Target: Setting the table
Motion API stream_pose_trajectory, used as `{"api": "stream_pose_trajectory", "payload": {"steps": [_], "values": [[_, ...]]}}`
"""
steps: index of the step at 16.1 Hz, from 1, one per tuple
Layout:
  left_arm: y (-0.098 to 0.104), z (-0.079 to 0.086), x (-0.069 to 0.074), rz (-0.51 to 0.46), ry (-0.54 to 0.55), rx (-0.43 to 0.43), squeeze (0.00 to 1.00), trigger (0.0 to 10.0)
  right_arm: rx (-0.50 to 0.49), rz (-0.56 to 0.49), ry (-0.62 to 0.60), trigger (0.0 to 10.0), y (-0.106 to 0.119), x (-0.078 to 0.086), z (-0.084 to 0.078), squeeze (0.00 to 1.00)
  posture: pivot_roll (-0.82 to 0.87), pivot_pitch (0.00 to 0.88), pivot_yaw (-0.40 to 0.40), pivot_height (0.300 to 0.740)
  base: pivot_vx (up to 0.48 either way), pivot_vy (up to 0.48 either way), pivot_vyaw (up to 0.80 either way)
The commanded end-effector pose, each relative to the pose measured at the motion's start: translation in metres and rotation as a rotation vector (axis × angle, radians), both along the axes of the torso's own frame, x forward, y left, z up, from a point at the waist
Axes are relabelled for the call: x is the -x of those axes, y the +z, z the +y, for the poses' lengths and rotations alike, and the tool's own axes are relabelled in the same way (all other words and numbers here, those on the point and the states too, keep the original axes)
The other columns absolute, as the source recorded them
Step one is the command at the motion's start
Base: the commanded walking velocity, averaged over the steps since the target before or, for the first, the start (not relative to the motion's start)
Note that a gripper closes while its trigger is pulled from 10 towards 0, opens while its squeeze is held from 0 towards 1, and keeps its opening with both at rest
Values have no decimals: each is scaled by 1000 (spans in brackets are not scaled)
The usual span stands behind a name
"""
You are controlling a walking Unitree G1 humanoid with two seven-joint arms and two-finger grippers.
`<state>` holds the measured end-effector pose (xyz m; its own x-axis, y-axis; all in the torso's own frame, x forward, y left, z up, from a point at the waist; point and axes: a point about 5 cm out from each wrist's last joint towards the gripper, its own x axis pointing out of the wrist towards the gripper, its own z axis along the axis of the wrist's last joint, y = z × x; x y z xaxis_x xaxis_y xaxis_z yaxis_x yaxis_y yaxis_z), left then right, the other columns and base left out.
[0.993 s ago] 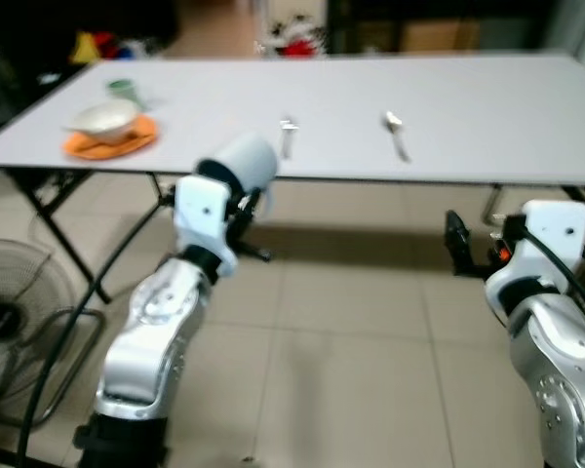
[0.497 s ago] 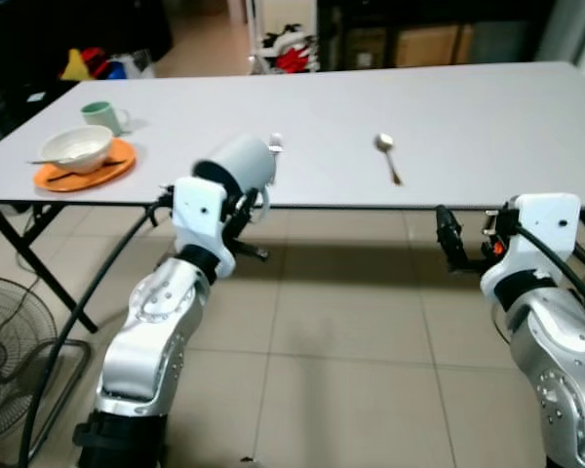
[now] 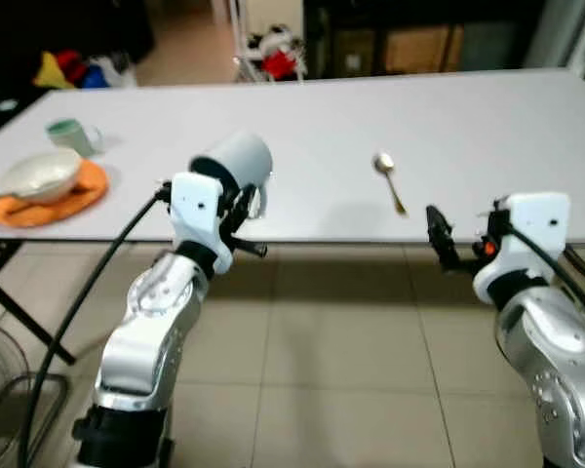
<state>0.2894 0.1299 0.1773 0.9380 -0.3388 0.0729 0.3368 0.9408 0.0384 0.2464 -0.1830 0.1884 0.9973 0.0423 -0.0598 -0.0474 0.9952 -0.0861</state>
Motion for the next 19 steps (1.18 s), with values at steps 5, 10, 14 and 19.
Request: {"api": "stream_pose_trajectory", "payload": {"steps": [5, 10, 14, 19], "values": [[3, 11, 0, -18, 35, -10, 0, 10000, 3, 3, 55, 10000, -1, 0, 10, 0, -16, 0, 82, 740, 425, 0, 0], [2, 9, 0, -14, 24, -8, 0, 10000, 13, 9, 73, 10000, -1, 1, 11, 0, -13, 0, 77, 740, 423, 0, 0], [0, 8, 0, -10, 18, -7, 0, 10000, 22, 10, 79, 10000, -1, 1, 11, 0, -26, 0, 78, 740, 424, 0, 0], [-3, 2, -3, -3, -19, -7, 0, 10000, 41, 16, 74, 10000, -1, 2, 8, 0, -51, 0, 99, 740, 422, 0, 0]]}}
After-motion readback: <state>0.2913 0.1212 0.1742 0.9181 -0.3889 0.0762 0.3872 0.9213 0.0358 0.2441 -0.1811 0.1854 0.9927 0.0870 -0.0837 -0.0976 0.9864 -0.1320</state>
